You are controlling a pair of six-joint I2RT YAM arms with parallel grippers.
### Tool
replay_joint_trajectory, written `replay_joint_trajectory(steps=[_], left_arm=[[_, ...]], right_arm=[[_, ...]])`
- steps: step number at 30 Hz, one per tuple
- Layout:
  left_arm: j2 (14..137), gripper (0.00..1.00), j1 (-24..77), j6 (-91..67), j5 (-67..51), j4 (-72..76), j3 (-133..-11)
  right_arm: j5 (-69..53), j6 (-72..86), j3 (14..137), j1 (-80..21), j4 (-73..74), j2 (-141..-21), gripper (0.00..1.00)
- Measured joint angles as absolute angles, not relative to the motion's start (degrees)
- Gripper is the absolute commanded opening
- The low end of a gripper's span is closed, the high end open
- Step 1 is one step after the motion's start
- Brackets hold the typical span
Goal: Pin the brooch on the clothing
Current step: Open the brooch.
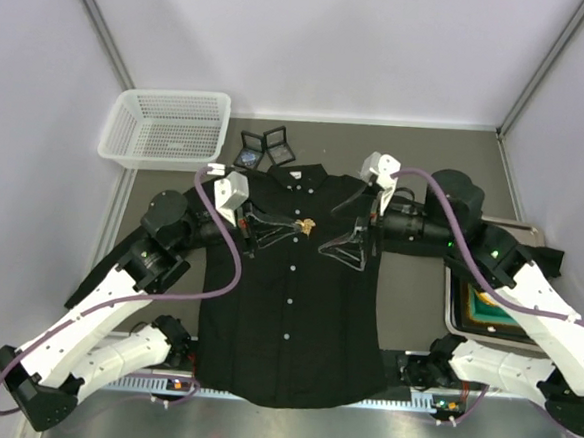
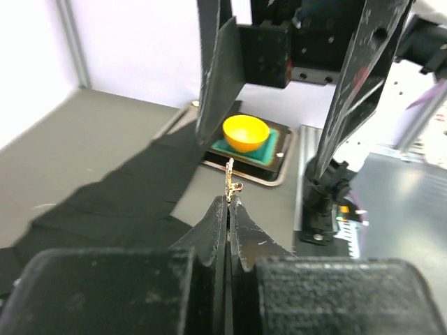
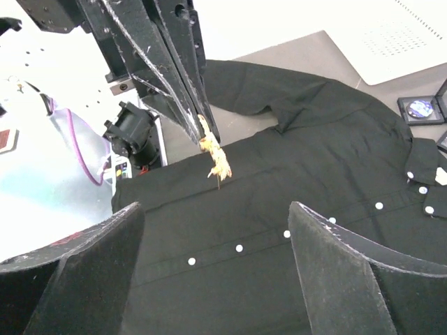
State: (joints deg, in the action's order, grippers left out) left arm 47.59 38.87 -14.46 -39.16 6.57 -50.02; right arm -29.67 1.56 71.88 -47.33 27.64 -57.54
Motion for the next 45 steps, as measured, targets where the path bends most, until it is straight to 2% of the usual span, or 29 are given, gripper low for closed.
replay_joint_trajectory(steps=[7,11,18,25,33,38,42,44,45], left_arm=[[43.16,0.00,38.68,4.84,-31.18,4.82,-48.05],[43.03,0.00,38.68,7.77,-27.24,4.45,-47.99],[44.64,0.00,37.85,-9.17,-26.48,1.78,-47.99],[45.08,0.00,32.80,-25.87,-34.65,4.80,-47.99],[46.78,0.00,31.53,-34.26,-41.39,10.35,-47.88],[47.22,0.00,31.46,-36.40,-43.57,13.15,-47.44],[47.57,0.00,31.46,-37.45,-44.42,13.93,-47.37],[47.62,0.00,31.46,-37.67,-44.69,14.39,-47.31],[47.66,0.00,31.46,-37.71,-44.84,14.66,-47.31]], right_arm=[[-32.69,3.90,73.73,-43.42,27.55,-57.04,0.83],[-33.30,4.56,74.39,-43.18,27.46,-59.18,0.80],[-39.16,4.56,74.96,-39.11,26.20,-65.01,0.68],[-48.77,5.43,76.69,-36.95,23.07,-69.49,0.57],[-56.36,7.84,76.97,-36.95,19.20,-71.20,0.45],[-58.26,8.82,76.97,-36.99,17.96,-71.55,0.29],[-58.76,9.54,76.97,-37.58,17.41,-72.25,0.26],[-58.89,9.69,76.97,-38.06,17.30,-72.55,0.19],[-59.05,9.74,76.97,-38.28,17.26,-72.66,0.10]])
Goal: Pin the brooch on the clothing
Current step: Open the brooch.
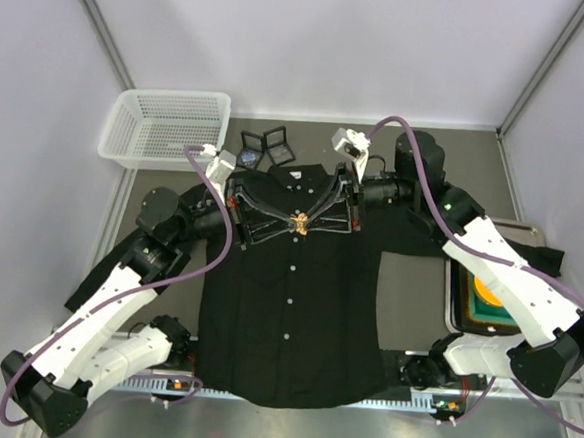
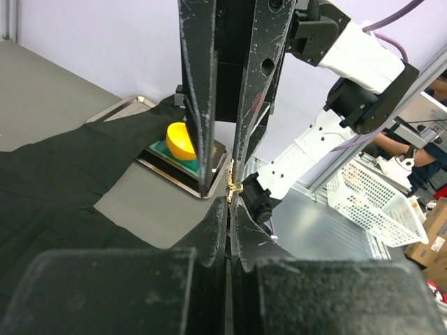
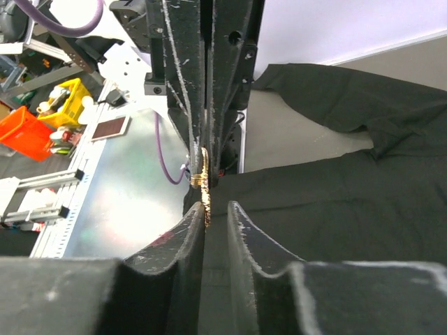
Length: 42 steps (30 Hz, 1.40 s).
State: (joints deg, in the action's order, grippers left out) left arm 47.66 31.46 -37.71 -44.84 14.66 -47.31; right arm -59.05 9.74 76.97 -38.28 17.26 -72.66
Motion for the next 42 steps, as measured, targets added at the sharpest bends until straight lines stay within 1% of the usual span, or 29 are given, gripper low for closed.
replay_joint_trajectory(steps=[2,3,10,11,13,15,16,19,22,25,28,31,34,36,39,42], left_arm=[[47.75,0.00,31.46,-37.76,-44.99,15.05,-47.11],[47.77,0.00,31.40,-37.78,-45.19,15.09,-47.00],[47.75,0.00,31.31,-37.21,-45.50,15.31,-46.48],[47.75,0.04,31.31,-36.99,-45.50,15.27,-46.48],[47.75,0.17,31.31,-36.16,-45.47,14.94,-46.48],[47.72,0.25,31.20,-34.96,-45.23,14.00,-46.57],[47.70,0.32,30.98,-34.35,-45.17,12.38,-46.78],[47.62,0.38,29.58,-32.97,-45.23,8.80,-46.83],[47.20,0.39,27.42,-32.47,-45.45,6.22,-46.85],[46.87,0.44,25.34,-32.16,-46.59,4.43,-47.16],[46.87,0.53,23.86,-31.53,-48.99,3.25,-48.34],[48.16,0.54,23.53,-30.63,-48.75,-1.69,-51.88],[52.29,0.57,23.18,-29.30,-47.22,-7.92,-58.78],[54.76,0.57,22.68,-28.51,-46.74,-9.76,-61.73],[55.35,0.53,22.06,-28.10,-47.99,-11.70,-62.00],[54.72,0.46,21.65,-29.10,-52.69,-9.13,-60.20]], right_arm=[[-59.46,9.93,76.97,-38.74,17.12,-72.71,0.06],[-59.53,10.07,76.97,-38.89,17.10,-72.71,0.00],[-59.61,10.13,76.97,-39.00,17.26,-72.84,0.00],[-59.59,10.13,76.97,-39.00,17.28,-72.84,0.00],[-59.42,10.15,76.97,-39.00,17.41,-72.84,0.00],[-59.00,10.68,76.95,-39.07,17.41,-72.84,0.00],[-58.65,11.29,76.90,-39.11,17.08,-72.84,0.00],[-57.60,14.41,75.33,-39.18,13.06,-72.62,0.00],[-56.40,18.09,72.51,-39.22,9.37,-72.51,0.00],[-55.35,21.21,70.87,-39.22,6.83,-72.51,0.00],[-55.05,23.40,70.22,-39.27,4.82,-72.51,0.00],[-54.41,25.17,69.34,-39.27,2.44,-72.51,0.00],[-53.52,27.00,68.23,-39.27,0.34,-72.51,0.00],[-52.88,28.21,67.53,-39.27,-0.91,-72.51,0.00],[-52.21,30.35,66.35,-39.27,-3.29,-72.58,0.00],[-51.88,32.47,65.58,-39.27,-5.28,-72.90,0.00]])
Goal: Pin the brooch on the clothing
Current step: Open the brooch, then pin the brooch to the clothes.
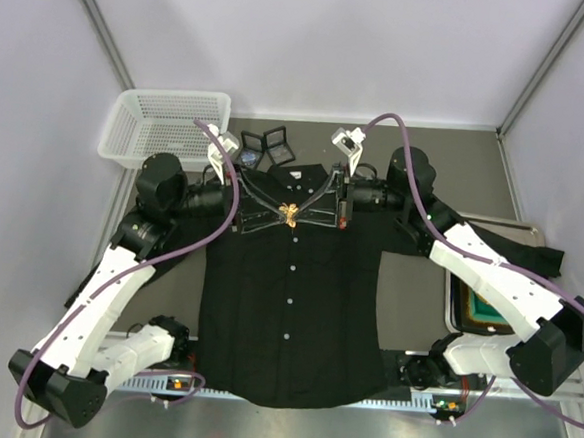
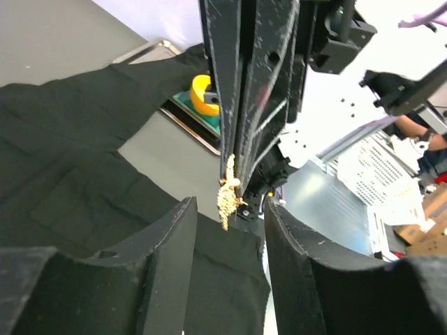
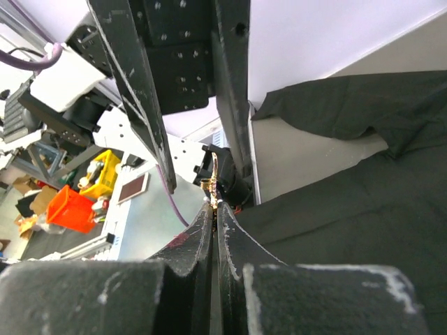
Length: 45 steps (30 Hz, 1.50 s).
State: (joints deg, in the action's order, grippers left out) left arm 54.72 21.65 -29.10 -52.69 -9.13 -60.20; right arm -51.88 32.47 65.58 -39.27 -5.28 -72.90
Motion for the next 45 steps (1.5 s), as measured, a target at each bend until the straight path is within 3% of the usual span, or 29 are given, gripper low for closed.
replay_joint_trajectory(steps=[8,21,26,34,40,45], left_arm=[[53.63,0.25,20.34,-37.95,-59.68,2.57,-53.19],[54.30,0.30,19.55,-42.22,-60.45,7.57,-53.01],[54.96,0.26,19.55,-42.24,-60.38,7.70,-53.01],[55.55,0.28,19.55,-42.15,-59.94,7.70,-53.01],[55.55,0.21,19.55,-42.11,-59.27,7.70,-53.01],[55.57,0.09,19.55,-42.13,-59.37,7.70,-53.01]], right_arm=[[-51.42,36.58,64.42,-39.27,-9.28,-73.30,0.00],[-51.75,39.20,64.12,-39.27,-12.43,-73.32,0.00],[-51.79,39.29,64.12,-39.29,-12.47,-73.30,0.00],[-51.83,39.68,64.12,-39.64,-12.56,-73.41,0.00],[-51.62,39.70,64.12,-39.68,-12.56,-73.67,0.00],[-51.20,39.68,64.12,-39.70,-12.51,-73.82,0.00]])
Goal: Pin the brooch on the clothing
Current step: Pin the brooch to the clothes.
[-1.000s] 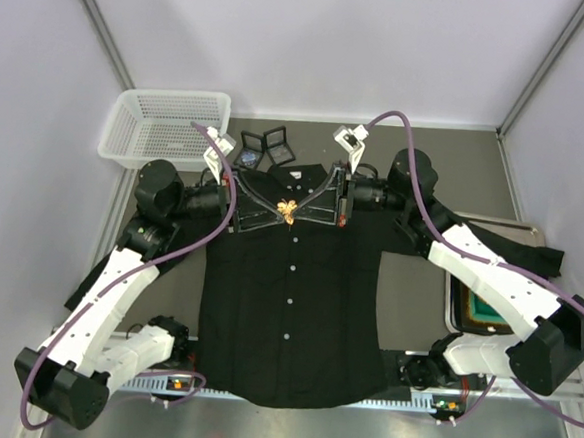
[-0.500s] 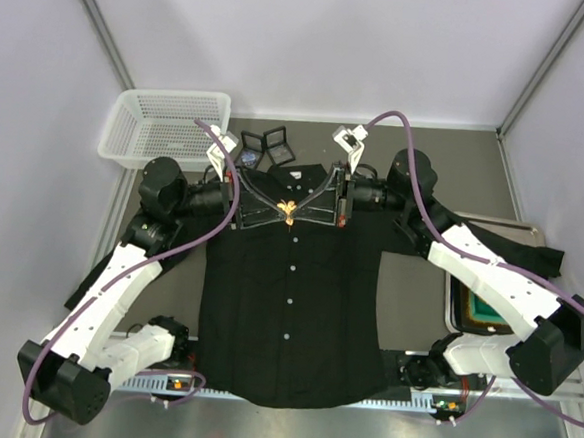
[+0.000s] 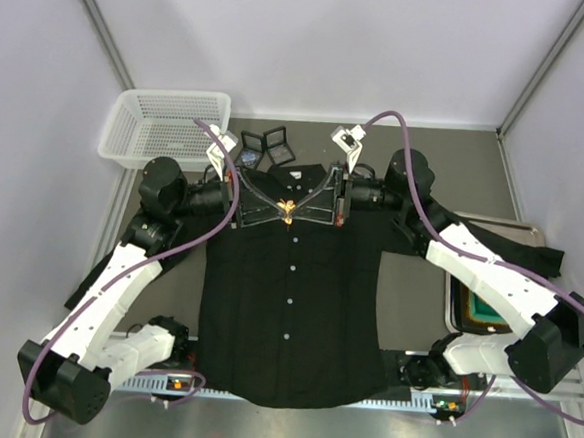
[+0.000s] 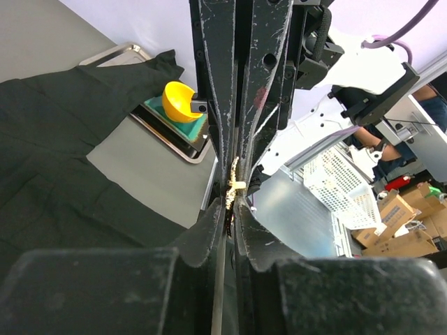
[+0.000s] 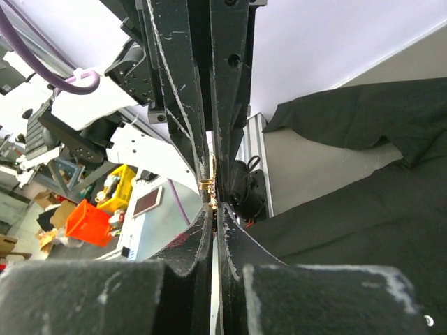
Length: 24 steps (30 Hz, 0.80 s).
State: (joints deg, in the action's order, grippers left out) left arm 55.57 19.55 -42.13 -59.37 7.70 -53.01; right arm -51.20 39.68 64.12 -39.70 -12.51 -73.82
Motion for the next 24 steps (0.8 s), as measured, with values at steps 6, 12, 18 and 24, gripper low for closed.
replay_joint_trajectory(steps=[6,12,18,24], left_arm=[[55.94,0.00,18.92,-41.01,-59.18,6.07,-53.04],[58.52,0.00,10.24,-39.29,-60.84,4.36,-52.62],[65.58,0.00,-0.67,-38.26,-64.20,4.86,-49.23],[80.38,0.00,-4.97,-34.35,-66.15,3.16,-49.54]], right_arm=[[-51.27,39.51,64.25,-39.70,-12.03,-75.20,0.59],[-52.88,31.48,71.09,-37.19,-4.86,-79.99,0.82],[-50.39,10.44,82.41,-33.74,7.20,-90.15,0.76],[-46.35,-8.58,88.33,-34.17,13.26,-102.69,0.64]])
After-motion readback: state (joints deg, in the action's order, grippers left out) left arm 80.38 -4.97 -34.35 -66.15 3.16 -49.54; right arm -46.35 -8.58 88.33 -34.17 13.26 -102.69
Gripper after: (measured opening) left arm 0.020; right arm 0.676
